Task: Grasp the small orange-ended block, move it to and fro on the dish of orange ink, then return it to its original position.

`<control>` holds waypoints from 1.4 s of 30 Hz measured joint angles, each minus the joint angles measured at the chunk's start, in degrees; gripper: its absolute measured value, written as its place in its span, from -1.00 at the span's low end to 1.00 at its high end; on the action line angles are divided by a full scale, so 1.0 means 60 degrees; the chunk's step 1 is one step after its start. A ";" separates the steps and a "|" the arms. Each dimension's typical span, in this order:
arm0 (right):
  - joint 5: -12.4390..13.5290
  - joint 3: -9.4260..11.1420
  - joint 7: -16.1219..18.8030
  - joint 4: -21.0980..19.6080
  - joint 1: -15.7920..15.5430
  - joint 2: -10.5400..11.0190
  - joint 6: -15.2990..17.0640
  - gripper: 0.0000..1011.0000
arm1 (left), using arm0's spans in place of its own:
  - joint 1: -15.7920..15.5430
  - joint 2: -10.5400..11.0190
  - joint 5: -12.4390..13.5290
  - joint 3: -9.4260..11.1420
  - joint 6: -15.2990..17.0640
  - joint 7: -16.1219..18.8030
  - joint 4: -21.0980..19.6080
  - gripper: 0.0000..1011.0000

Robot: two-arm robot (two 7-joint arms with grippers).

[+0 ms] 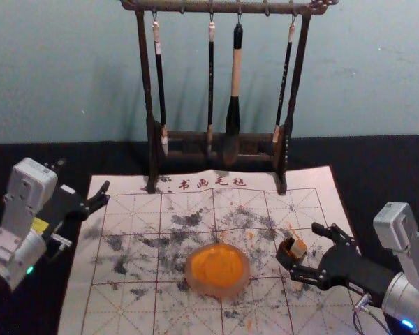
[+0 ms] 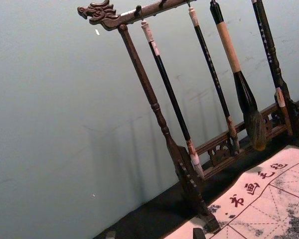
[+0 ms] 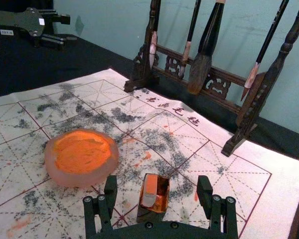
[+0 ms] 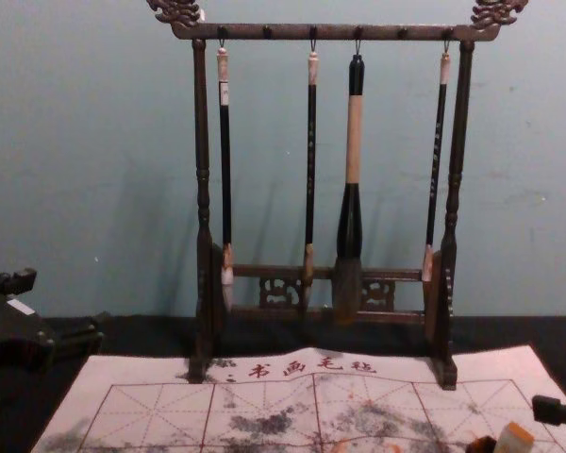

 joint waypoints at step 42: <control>0.0005 0.0061 0.0042 -0.0001 -0.0034 -0.0040 0.0012 0.00 | 0.0000 0.0000 0.0001 0.0000 0.0000 0.0000 0.0000 0.98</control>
